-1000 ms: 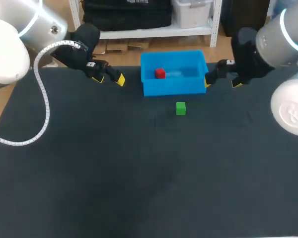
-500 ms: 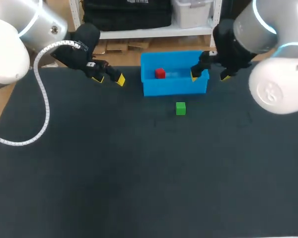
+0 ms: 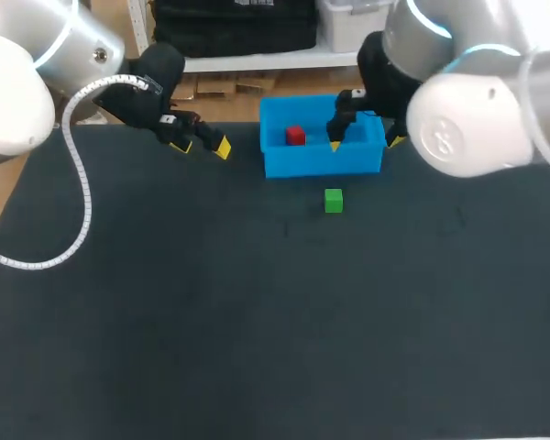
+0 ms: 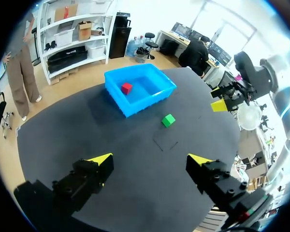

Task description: Use the left arm to pick the red cube and place it into the blue plastic box first, then use the right arm to grasp the green cube and put it into the same blue plastic box after the first action is fully finished.

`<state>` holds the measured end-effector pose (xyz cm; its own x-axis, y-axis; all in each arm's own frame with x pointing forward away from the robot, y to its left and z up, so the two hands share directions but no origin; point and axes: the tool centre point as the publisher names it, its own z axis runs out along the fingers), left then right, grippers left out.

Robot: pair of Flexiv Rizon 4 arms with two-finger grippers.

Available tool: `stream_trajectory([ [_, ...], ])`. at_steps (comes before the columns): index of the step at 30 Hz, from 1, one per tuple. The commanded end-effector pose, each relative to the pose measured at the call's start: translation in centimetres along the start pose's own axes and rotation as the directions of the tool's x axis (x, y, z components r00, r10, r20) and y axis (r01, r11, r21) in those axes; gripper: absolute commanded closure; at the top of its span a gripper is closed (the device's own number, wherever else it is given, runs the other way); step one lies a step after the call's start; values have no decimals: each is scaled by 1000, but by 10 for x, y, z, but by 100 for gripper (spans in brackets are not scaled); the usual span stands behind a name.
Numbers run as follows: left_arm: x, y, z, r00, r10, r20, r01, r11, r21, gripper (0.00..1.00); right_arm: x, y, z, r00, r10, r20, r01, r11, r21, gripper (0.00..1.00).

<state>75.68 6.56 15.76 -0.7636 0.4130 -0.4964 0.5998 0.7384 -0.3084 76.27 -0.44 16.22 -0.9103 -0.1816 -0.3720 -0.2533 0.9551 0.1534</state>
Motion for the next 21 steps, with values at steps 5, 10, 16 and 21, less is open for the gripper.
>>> stream_trajectory([
  [5, 1, 1, 0, 1000, 2, 4, -2, 1000, 3, 0, -12, 9, 7, 998, 14, -59, -12, 999, 34, 0],
  [10, 1, 1, 0, 1000, 2, 4, -2, 1000, 3, 0, -16, 9, 10, 996, 25, -81, -20, 998, 54, 0],
  [16, 1, 1, 0, 1000, 2, 4, -2, 1000, 3, 0, -21, 7, 12, 994, 36, -108, -28, 997, 71, 0],
  [21, 1, 1, 0, 1000, 2, 4, -2, 1000, 3, 0, -25, 7, 17, 990, 39, -135, -28, 996, 81, 0],
])
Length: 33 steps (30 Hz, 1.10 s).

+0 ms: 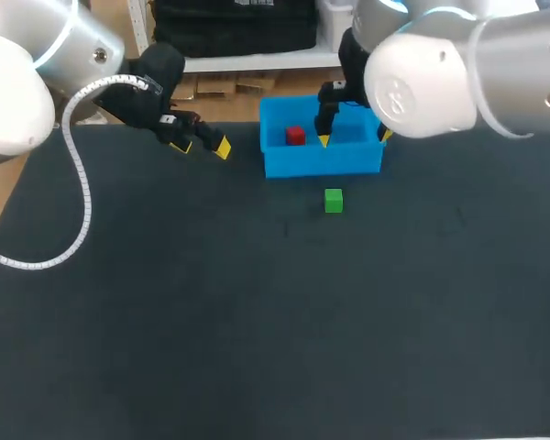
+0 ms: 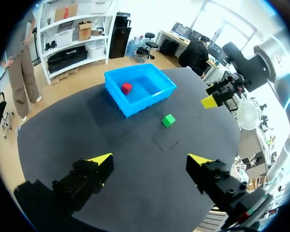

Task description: Use the left arm to pick the red cube and place it into the blue plastic box first, then use the right arm to grasp the green cube and put it into the same blue plastic box after the first action is fully finished.

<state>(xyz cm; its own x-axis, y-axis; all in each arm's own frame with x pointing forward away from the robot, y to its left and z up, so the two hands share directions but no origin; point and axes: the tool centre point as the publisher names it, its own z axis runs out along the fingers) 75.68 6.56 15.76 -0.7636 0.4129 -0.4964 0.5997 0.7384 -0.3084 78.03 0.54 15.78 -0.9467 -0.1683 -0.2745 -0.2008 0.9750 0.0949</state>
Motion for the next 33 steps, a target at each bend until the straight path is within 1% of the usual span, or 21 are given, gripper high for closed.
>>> stream_trajectory([
  [1, 1, 1, 0, 1000, 2, 4, -2, 1000, 3, 0, -10, 4, 5, 999, -1, -42, 2, 1000, 7, 0],
  [6, 1, 1, 0, 1000, 2, 4, -2, 1000, 3, 0, -15, 10, 11, 995, -15, -95, 17, 999, 27, 0],
  [10, 1, 1, 0, 1000, 2, 4, -2, 1000, 3, 0, -17, 15, 14, 993, -14, -115, 19, 999, 37, 0],
  [20, 1, 1, 0, 1000, 2, 4, -2, 1000, 3, 0, -22, 16, 22, 992, 0, -130, 5, 999, 40, 0],
  [33, 1, 1, 0, 1000, 2, 4, -2, 1000, 3, 0, -17, 15, 41, 989, -3, -146, 6, 1000, 21, 0],
])
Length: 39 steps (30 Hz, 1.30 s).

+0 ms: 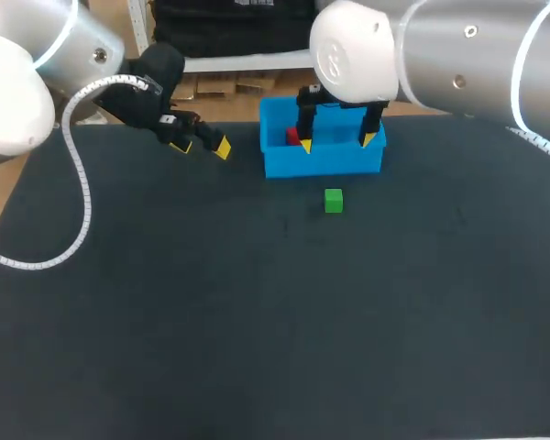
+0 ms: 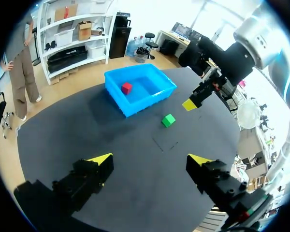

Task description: Use the left arm to pick the red cube and place it into the blue plastic box first, then use the right arm to grasp the green cube and put it into the same blue plastic box after the first action is fully finished.

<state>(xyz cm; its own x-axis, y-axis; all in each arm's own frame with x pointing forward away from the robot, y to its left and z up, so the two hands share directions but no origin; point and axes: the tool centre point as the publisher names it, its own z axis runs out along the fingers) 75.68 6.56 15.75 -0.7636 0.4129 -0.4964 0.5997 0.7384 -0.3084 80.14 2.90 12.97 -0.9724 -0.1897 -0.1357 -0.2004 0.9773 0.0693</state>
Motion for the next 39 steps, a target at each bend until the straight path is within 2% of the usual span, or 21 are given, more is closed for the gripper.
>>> stream_trajectory([
  [1, 1, 1, 0, 1000, 2, 4, -2, 1000, 3, 0, -1, -1, 7, 1000, 0, -4, 0, 1000, -5, 0],
  [14, 1, 1, 0, 1000, 2, 4, -2, 1000, 3, 0, 8, -4, 27, 1000, 13, -14, -13, 1000, -25, 0],
  [27, 1, 1, 0, 1000, 2, 4, -2, 1000, 3, 0, 12, -3, 47, 999, 3, -45, -2, 1000, 16, 0],
  [39, 1, 1, 0, 1000, 2, 4, -2, 1000, 3, 0, 6, 1, 66, 998, -16, -55, 18, 999, 42, 0],
])
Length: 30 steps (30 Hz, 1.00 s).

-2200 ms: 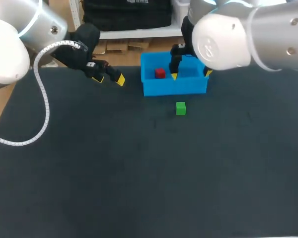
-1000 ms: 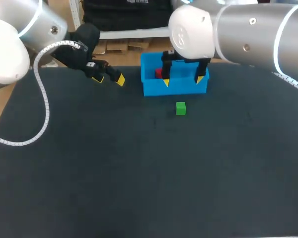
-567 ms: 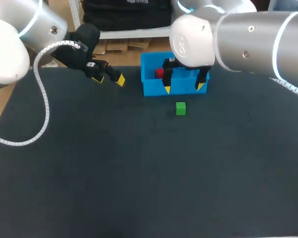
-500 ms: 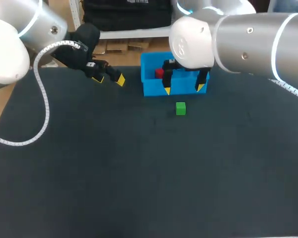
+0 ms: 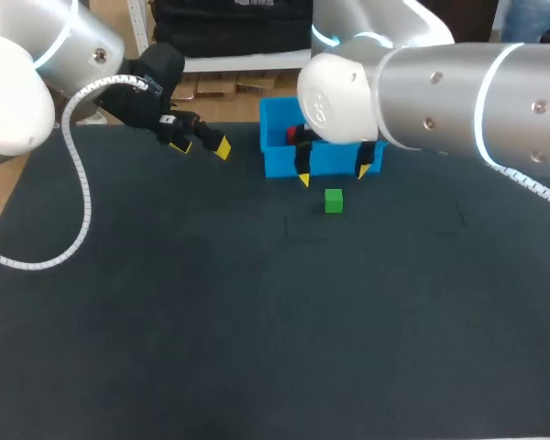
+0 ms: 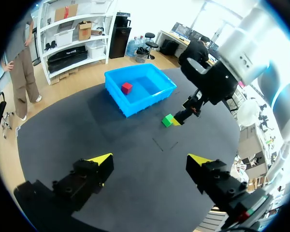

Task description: Use the left arm to pick the red cube and place it into the blue plastic box first, then use the right arm to grasp the green cube and put it into the same blue plastic box after the first action is fully finished.

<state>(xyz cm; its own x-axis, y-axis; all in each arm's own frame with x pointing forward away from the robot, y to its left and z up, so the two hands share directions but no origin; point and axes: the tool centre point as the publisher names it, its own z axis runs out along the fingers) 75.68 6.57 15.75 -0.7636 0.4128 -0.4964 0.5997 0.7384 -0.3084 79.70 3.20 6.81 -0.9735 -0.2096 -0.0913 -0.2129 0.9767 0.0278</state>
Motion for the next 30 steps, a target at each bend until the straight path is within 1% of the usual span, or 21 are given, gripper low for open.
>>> stream_trajectory([
  [1, 1, 1, 0, 1000, 2, 4, -2, 1000, 3, 0, -7, 2, 7, 1000, 1, -9, -1, 1000, 2, 0],
  [17, 1, 1, 0, 1000, 2, 4, -2, 1000, 3, 0, -10, -8, 30, 999, 39, -16, -39, 999, -8, 0],
  [30, 1, 1, 0, 1000, 2, 4, -2, 1000, 3, 0, -4, -12, 47, 997, 70, -21, -70, 997, -21, 0],
])
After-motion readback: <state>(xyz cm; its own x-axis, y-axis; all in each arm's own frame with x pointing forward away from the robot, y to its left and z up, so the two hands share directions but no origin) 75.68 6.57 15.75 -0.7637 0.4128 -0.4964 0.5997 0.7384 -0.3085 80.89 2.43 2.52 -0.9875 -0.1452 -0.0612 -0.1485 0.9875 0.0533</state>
